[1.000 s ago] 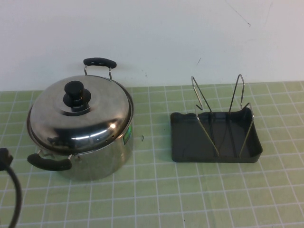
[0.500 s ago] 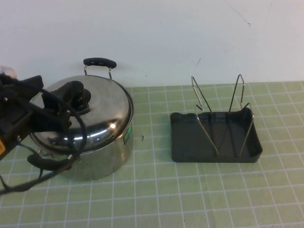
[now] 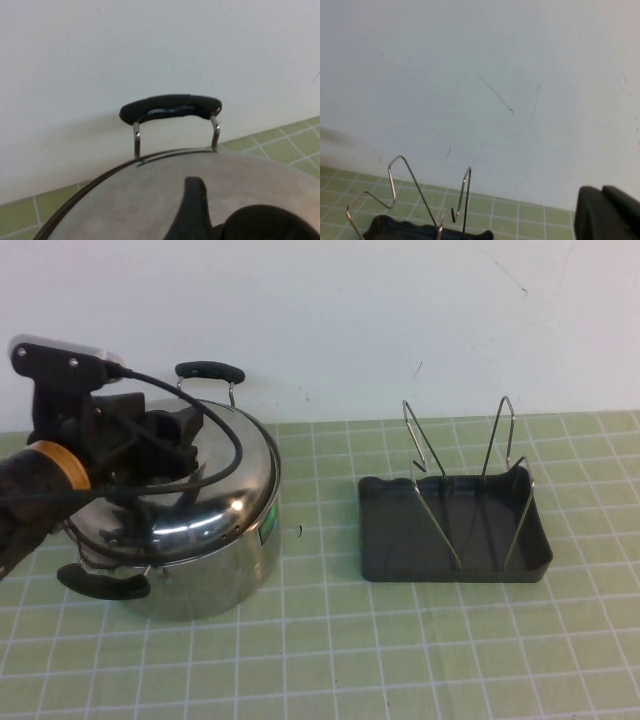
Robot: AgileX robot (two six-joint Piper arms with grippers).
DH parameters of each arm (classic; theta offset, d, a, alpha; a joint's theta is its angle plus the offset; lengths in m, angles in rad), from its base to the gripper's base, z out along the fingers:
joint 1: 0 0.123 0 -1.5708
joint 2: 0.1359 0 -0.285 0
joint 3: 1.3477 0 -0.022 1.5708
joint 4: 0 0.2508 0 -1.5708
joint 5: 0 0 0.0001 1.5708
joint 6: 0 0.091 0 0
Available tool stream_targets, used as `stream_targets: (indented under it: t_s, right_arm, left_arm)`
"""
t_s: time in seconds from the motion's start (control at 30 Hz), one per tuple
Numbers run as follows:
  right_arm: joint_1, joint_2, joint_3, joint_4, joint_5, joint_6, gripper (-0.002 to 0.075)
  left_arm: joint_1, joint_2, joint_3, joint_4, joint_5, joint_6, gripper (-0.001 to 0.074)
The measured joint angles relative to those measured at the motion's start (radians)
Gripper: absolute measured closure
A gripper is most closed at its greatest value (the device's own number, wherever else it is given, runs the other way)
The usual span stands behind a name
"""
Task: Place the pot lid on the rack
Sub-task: Open the pot, then hand over the pot lid
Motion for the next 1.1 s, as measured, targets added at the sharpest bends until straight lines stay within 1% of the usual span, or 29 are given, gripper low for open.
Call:
stream_targets:
  t_s: [0.1,0.17,0.23,0.3,0.57,0.7,0.77,0.83,0.93,1.03,1.1]
  right_arm:
    - [0.000,0.000,0.000,0.000,0.000,0.000,0.0727]
    - [0.000,0.000,0.000,0.000,0.000,0.000,0.0727]
    - [0.000,0.000,0.000,0.000,0.000,0.000,0.0727]
    - [0.000,0.000,0.000,0.000,-0.005,0.000,0.0727]
    - [0.000,0.000,0.000,0.000,-0.031,0.000,0.0727]
    - [0.000,0.000,-0.005,-0.019,-0.123,0.012,0.0727]
    - [0.000,0.000,-0.034,-0.082,-0.156,0.067,0.0727]
    - [0.002,0.000,-0.073,-0.193,-0.174,0.173,0.0727]
    - [0.008,0.000,-0.137,-0.524,-0.245,0.491,0.0727]
    - [0.009,0.009,-0.180,-0.836,-0.403,0.824,0.0727]
    - [0.009,0.032,-0.197,-0.991,-0.536,0.994,0.0727]
  left_arm:
    - [0.000,0.058,-0.017,-0.001,0.000,0.015,0.0220]
    - [0.000,0.083,-0.021,-0.002,-0.013,0.028,0.0247]
    - [0.000,0.093,-0.026,-0.007,-0.022,0.032,0.0308]
    - [0.000,0.097,-0.030,-0.013,-0.034,0.032,0.0417]
    - [0.000,0.079,-0.030,-0.039,-0.034,0.039,0.0426]
    - [0.000,-0.002,-0.021,-0.043,-0.057,0.012,0.0426]
    - [0.000,-0.071,-0.021,-0.045,-0.106,-0.009,0.0426]
    - [-0.001,-0.137,-0.021,-0.047,-0.169,-0.033,0.0426]
    - [-0.023,-0.236,-0.021,-0.047,-0.266,-0.085,0.0426]
    - [-0.079,-0.323,-0.021,-0.037,-0.338,-0.119,0.0426]
    - [-0.148,-0.367,-0.021,-0.042,-0.360,-0.124,0.0426]
